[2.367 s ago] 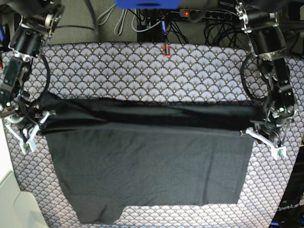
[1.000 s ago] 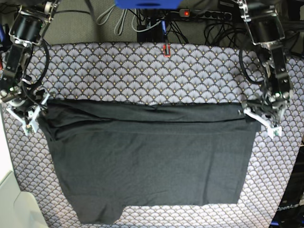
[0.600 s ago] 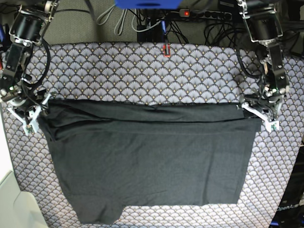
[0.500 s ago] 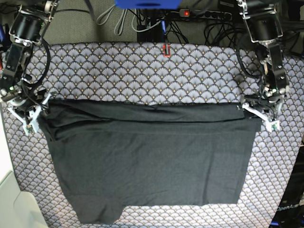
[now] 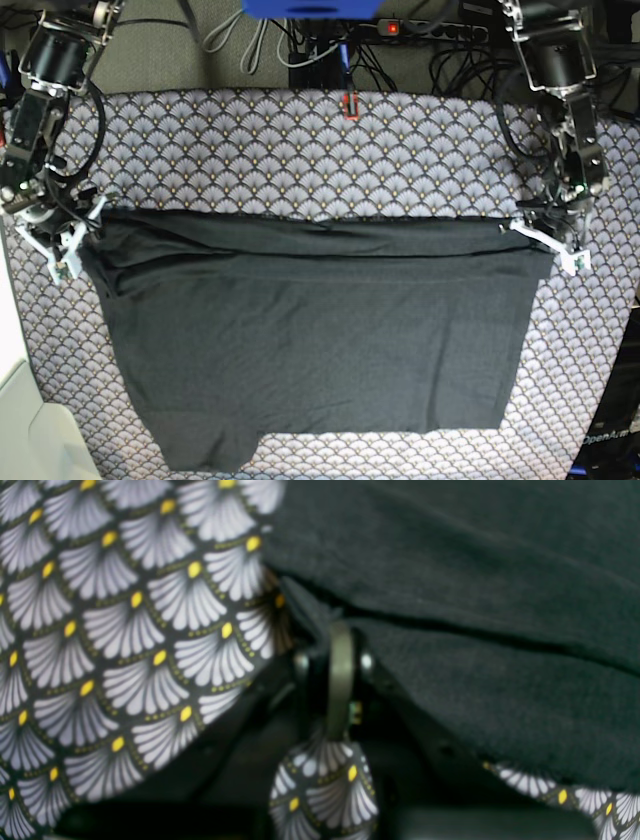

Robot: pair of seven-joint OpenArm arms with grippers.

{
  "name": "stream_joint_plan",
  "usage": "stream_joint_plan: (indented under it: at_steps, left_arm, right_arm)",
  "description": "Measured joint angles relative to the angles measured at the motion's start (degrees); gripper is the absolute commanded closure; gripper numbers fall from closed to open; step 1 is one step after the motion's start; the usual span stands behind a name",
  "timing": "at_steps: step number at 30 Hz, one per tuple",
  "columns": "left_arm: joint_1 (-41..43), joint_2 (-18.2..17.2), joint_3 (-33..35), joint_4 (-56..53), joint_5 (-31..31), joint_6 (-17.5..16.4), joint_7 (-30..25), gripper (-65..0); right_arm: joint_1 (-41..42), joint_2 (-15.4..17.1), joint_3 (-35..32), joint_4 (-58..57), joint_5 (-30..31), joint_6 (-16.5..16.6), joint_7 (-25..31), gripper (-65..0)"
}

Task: Fold the T-shirt properly
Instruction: 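Lower the folded edge and open both grippers, then raise both grippers away from the folded shirt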

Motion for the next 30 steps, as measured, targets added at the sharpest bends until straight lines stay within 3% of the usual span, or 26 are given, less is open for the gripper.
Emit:
stream_joint_plan:
  at_steps: [6, 11, 13, 16, 21, 30]
  left_arm:
    - [0.0, 0.0, -0.02, -0.02, -0.07, 0.02, 0.0, -0.5]
    - [0.0, 0.0, -0.02, 0.02, -0.02, 0.0, 0.07, -0.5]
    - [0.17, 0.0, 0.0, 0.35, -0.02, 0.0, 0.24, -0.5]
    - [0.2, 0.0, 0.0, 0.35, -0.02, 0.0, 0.37, -0.5]
    - [1.68, -0.35, 0.04, 1.57, -0.22, -0.37, 0.11, -0.5]
    - [5.73, -0.96, 0.15, 10.86, -0.39, -0.57, 8.72, -0.5]
  right_arm:
    - [-0.26, 0.66, -0.04, -4.96, 0.44, 0.0, 0.35, -28.8]
    - [-0.66, 0.81, 0.0, -7.34, 0.39, 0.0, 4.74, -26.9]
    - [-1.29, 0.87, 0.0, -7.28, 0.61, -0.02, 5.27, -19.1]
    - [-1.55, 0.81, 0.0, -7.23, 1.03, 0.0, 5.31, 0.0]
    - [-2.99, 0.9, 1.44, -6.91, 1.64, 0.0, 5.92, 0.0]
    - [-7.17, 1.18, 8.59, -4.15, 1.25, 0.22, 4.72, 0.0]
